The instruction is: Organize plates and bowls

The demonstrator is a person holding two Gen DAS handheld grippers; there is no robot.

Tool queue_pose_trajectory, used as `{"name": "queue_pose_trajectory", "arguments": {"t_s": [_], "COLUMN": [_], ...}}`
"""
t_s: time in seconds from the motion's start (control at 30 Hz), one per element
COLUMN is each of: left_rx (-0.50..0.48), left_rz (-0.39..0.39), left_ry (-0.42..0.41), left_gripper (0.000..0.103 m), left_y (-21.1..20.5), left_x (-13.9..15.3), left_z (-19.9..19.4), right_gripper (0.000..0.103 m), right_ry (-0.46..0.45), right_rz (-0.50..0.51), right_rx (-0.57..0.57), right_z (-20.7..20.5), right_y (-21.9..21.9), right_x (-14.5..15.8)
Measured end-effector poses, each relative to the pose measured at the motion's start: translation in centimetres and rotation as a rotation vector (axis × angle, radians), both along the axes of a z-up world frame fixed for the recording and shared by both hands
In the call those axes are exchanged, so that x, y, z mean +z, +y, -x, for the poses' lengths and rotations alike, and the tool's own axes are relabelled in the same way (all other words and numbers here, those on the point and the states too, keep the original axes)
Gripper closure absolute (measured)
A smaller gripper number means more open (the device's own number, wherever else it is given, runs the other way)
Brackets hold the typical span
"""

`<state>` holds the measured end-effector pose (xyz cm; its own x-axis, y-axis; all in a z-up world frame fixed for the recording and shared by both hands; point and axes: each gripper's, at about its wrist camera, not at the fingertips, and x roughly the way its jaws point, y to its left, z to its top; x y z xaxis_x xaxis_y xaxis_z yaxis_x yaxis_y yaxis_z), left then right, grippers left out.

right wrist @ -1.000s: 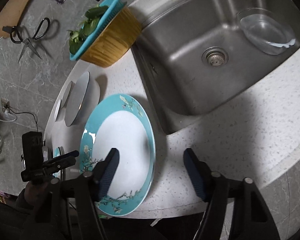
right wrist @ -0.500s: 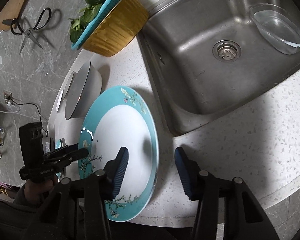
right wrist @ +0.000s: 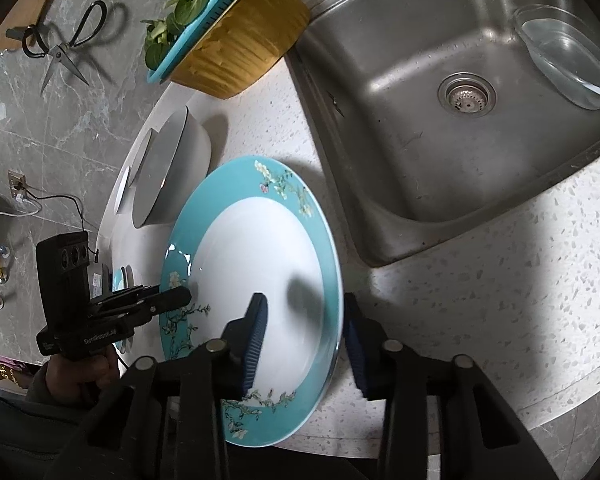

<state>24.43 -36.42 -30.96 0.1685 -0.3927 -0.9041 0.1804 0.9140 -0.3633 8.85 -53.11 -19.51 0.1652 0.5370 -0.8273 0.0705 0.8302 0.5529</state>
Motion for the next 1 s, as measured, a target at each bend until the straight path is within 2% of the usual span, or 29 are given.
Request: {"name": "queue_pose_trajectory", "arguments": {"t_s": [0.2,0.5,0.77,1.0], "left_rx": [0.005,0.007,0.003,0.026], "left_rz": [0.001,-0.014,-0.016,-0.008], "left_ry": [0.004,0.001,-0.026,-0.028], "left_gripper": [0.089,0.089,0.089,0.089], "left_y": [0.0,0.1,1.0,3.6], "left_x": [-0.1,0.0,0.8,1.7], "left_z": [-0.2,0.0,1.0,2.7], "right_gripper": [0.088,0.090,0.091,0.091], "right_ry": [0.016,0.013,-0.004,-0.013], "right_rz": [0.038,0.127,0.137,0.133], "right_rx": [-0.007,0.013,0.021,0.055], "right_z": [0.1,0.2,0.3,0.6], "right_y": [-0.2,0.5,1.2,3.1], "right_x": [-0.3,0.2,1.4,2.4]}}
